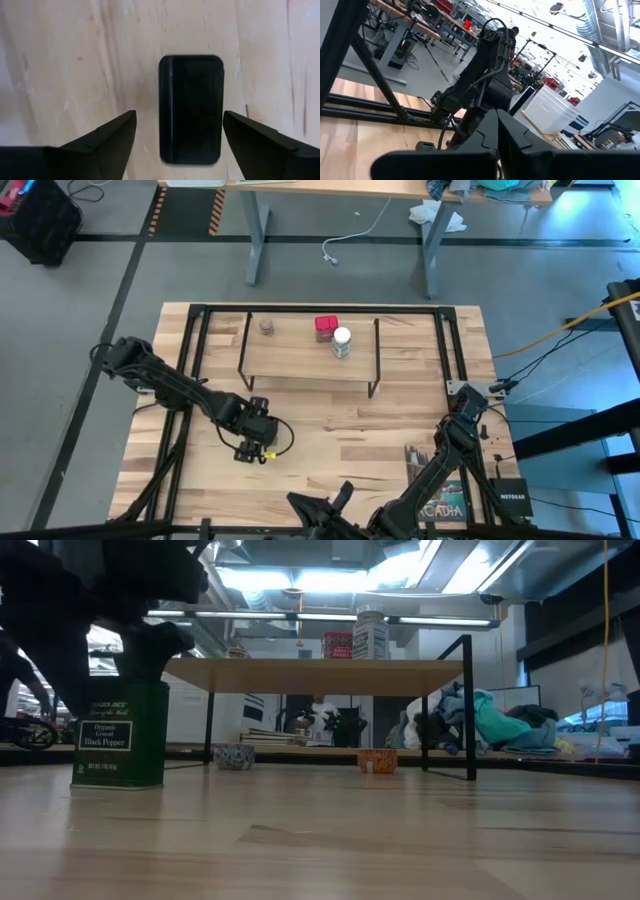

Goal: Shelf spices
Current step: Put the green seasoning can on the shelf

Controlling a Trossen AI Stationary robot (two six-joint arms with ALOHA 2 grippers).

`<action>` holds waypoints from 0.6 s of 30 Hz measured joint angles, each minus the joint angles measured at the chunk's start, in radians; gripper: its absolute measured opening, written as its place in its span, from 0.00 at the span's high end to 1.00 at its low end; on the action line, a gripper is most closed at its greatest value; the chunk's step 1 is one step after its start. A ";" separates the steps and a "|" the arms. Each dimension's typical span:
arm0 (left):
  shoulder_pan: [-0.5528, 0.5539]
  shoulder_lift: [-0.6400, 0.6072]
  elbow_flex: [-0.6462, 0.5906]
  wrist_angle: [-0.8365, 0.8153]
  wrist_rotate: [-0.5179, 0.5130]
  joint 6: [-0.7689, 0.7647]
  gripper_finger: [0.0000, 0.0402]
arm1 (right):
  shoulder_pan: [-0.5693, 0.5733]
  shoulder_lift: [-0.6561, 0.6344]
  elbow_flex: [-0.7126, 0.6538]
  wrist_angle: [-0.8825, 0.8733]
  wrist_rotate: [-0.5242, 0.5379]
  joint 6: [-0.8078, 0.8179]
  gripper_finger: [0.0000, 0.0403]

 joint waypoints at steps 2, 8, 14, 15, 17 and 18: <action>0.000 0.009 0.000 0.006 0.000 0.007 0.31 | 0.002 0.000 0.000 0.001 0.004 -0.001 1.00; 0.000 0.009 0.006 -0.018 0.001 0.019 0.56 | 0.011 -0.001 0.000 0.003 0.040 -0.024 1.00; 0.018 0.008 0.054 -0.102 0.001 0.053 0.71 | 0.025 -0.031 0.000 0.008 0.066 -0.068 1.00; 0.023 0.008 0.069 -0.117 0.001 0.057 0.71 | 0.029 -0.040 0.000 0.007 0.067 -0.074 1.00; 0.034 0.008 0.108 -0.159 0.001 0.063 0.71 | 0.038 -0.055 0.000 0.007 0.068 -0.081 1.00; 0.038 0.008 0.132 -0.182 0.001 0.064 0.71 | 0.043 -0.062 0.000 0.001 0.069 -0.084 1.00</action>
